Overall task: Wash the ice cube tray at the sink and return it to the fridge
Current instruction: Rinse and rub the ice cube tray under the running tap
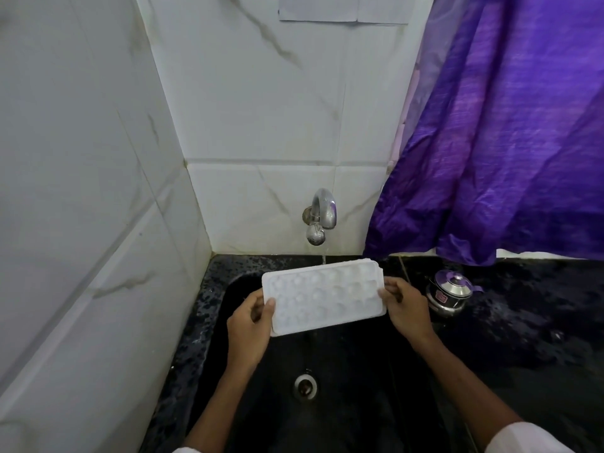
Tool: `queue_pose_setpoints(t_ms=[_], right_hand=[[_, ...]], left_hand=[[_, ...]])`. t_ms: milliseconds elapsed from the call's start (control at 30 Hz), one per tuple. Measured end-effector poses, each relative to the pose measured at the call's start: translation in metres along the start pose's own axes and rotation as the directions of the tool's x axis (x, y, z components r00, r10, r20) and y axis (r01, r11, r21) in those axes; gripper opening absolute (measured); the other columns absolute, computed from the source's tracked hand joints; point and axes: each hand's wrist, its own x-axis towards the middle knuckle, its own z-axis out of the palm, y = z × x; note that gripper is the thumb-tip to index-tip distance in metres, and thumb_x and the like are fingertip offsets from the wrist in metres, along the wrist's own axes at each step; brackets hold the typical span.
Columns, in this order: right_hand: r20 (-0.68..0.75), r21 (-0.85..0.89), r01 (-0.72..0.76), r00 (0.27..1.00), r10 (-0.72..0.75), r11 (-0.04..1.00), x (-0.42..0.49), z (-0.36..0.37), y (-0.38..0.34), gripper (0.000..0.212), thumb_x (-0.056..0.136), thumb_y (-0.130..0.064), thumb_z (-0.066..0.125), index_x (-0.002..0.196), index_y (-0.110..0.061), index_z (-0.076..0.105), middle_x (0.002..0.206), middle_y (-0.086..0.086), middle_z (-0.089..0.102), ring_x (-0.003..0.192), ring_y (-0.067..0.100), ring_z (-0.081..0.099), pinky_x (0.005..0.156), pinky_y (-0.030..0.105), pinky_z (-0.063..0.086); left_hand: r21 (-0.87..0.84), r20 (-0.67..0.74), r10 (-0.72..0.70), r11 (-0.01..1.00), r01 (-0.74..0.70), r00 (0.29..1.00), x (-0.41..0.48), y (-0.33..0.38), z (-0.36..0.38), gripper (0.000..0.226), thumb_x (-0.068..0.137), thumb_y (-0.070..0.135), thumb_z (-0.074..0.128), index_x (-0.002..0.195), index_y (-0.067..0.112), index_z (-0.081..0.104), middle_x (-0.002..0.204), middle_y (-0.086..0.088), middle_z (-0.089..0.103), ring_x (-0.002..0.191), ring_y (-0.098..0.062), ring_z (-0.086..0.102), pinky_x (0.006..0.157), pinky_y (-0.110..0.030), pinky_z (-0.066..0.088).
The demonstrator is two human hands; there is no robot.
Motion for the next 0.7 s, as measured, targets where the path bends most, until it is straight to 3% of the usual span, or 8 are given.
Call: queue_pose_setpoints(t_ms=[100, 233, 333, 433, 533, 600, 700], right_hand=[[-0.011, 0.031, -0.028, 1.0, 0.029, 0.999, 0.001, 0.001, -0.001, 0.024, 0.094, -0.014, 0.062, 0.118, -0.013, 0.067, 0.094, -0.005, 0.07, 0.085, -0.003, 0.062, 0.07, 0.008, 0.044], [0.008, 0.044, -0.057, 0.998, 0.056, 0.997, 0.004, 0.001, -0.005, 0.03, 0.095, -0.018, 0.063, 0.124, -0.013, 0.062, 0.098, -0.001, 0.07, 0.086, 0.001, 0.062, 0.071, 0.01, 0.043], [0.011, 0.034, -0.043, 0.999, 0.043, 0.998, 0.006, 0.001, -0.009, 0.031, 0.095, -0.018, 0.063, 0.125, -0.012, 0.061, 0.101, 0.0, 0.07, 0.089, 0.002, 0.062, 0.077, 0.012, 0.046], [0.031, -0.048, 0.055, 0.998, -0.054, 0.997, 0.01, 0.007, -0.014, 0.028, 0.094, -0.019, 0.061, 0.122, -0.015, 0.061, 0.117, -0.001, 0.065, 0.112, 0.017, 0.06, 0.096, 0.03, 0.048], [0.104, -0.207, 0.198, 0.978, -0.18, 0.958, 0.013, 0.017, -0.024, 0.027, 0.095, -0.026, 0.06, 0.121, -0.021, 0.06, 0.145, 0.0, 0.044, 0.137, 0.02, 0.034, 0.108, 0.027, 0.024], [0.177, -0.247, 0.31, 0.946, -0.271, 0.918, 0.016, 0.024, -0.034, 0.026, 0.096, -0.031, 0.058, 0.121, -0.023, 0.06, 0.152, 0.0, 0.034, 0.14, 0.019, 0.027, 0.111, 0.03, 0.022], [0.265, -0.328, 0.461, 0.883, -0.388, 0.824, 0.025, 0.037, -0.044, 0.029, 0.095, -0.037, 0.052, 0.119, -0.024, 0.063, 0.154, 0.006, 0.031, 0.142, 0.024, 0.025, 0.117, 0.049, 0.024]], left_hand=[[-0.139, 0.041, -0.094, 0.985, 0.099, 0.995, -0.004, 0.004, 0.005, 0.017, 0.097, 0.022, 0.062, 0.112, 0.026, 0.068, 0.099, 0.01, 0.076, 0.09, -0.006, 0.073, 0.07, -0.021, 0.058], [-0.304, 0.088, -0.247, 0.916, 0.262, 0.965, -0.004, 0.006, 0.01, 0.024, 0.097, 0.02, 0.061, 0.121, 0.019, 0.065, 0.097, -0.001, 0.078, 0.091, -0.018, 0.075, 0.081, -0.042, 0.06], [-0.357, 0.073, -0.319, 0.876, 0.323, 0.945, -0.003, 0.009, 0.012, 0.023, 0.099, 0.017, 0.058, 0.121, 0.015, 0.065, 0.097, -0.003, 0.078, 0.089, -0.02, 0.075, 0.08, -0.041, 0.061], [-0.37, 0.031, -0.355, 0.865, 0.34, 0.934, -0.001, 0.011, 0.014, 0.023, 0.099, 0.017, 0.058, 0.12, 0.012, 0.066, 0.098, -0.005, 0.078, 0.088, -0.02, 0.075, 0.081, -0.043, 0.061], [-0.392, 0.014, -0.386, 0.846, 0.36, 0.922, 0.001, 0.013, 0.017, 0.022, 0.099, 0.017, 0.058, 0.119, 0.011, 0.067, 0.097, -0.005, 0.078, 0.088, -0.021, 0.075, 0.084, -0.047, 0.06], [-0.414, 0.017, -0.397, 0.832, 0.368, 0.918, 0.002, 0.016, 0.018, 0.023, 0.1, 0.017, 0.057, 0.119, 0.011, 0.068, 0.098, -0.004, 0.078, 0.089, -0.021, 0.075, 0.085, -0.048, 0.06], [-0.425, 0.016, -0.397, 0.828, 0.366, 0.918, 0.004, 0.018, 0.018, 0.024, 0.1, 0.016, 0.056, 0.12, 0.01, 0.067, 0.099, -0.005, 0.078, 0.09, -0.022, 0.075, 0.084, -0.046, 0.06]])
